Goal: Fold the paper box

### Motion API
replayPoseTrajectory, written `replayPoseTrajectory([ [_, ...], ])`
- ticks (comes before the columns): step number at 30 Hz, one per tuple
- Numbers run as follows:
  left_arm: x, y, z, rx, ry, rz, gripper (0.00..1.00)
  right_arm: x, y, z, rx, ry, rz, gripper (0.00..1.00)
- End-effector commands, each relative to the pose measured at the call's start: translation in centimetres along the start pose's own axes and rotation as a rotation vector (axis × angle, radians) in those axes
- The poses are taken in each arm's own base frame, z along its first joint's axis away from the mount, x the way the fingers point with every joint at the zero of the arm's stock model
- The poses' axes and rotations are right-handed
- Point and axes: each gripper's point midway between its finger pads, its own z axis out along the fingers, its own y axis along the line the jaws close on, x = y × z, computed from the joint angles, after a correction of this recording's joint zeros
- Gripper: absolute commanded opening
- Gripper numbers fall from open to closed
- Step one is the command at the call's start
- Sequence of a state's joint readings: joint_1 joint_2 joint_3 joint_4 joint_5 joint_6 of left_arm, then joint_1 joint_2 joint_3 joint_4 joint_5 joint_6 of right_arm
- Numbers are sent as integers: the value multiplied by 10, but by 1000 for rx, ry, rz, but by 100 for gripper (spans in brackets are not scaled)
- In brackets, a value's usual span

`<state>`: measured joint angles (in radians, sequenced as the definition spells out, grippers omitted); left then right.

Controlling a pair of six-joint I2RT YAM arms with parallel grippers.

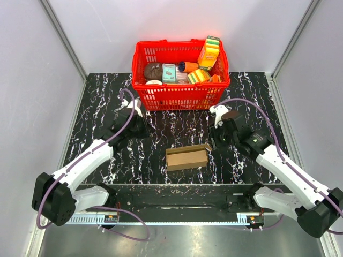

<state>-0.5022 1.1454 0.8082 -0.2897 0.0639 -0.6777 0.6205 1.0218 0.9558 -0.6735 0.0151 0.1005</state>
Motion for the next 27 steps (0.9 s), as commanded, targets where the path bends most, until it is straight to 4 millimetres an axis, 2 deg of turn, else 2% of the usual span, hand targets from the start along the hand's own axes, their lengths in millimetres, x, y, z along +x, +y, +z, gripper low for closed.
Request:
replayPoseTrajectory([
  [1,-21,-24,-6,95,-46,29,0,-10,15,-1,-102,-28,-75,46],
  [7,-19,-22,-6,96,-41,21,0,0,16,5,-120,6,-93,48],
  [14,-18,-19,-7,94,-39,14,0,9,14,22,-112,78,-86,46],
  [27,-17,-15,-7,94,-35,9,0,13,9,31,-82,114,-81,40],
])
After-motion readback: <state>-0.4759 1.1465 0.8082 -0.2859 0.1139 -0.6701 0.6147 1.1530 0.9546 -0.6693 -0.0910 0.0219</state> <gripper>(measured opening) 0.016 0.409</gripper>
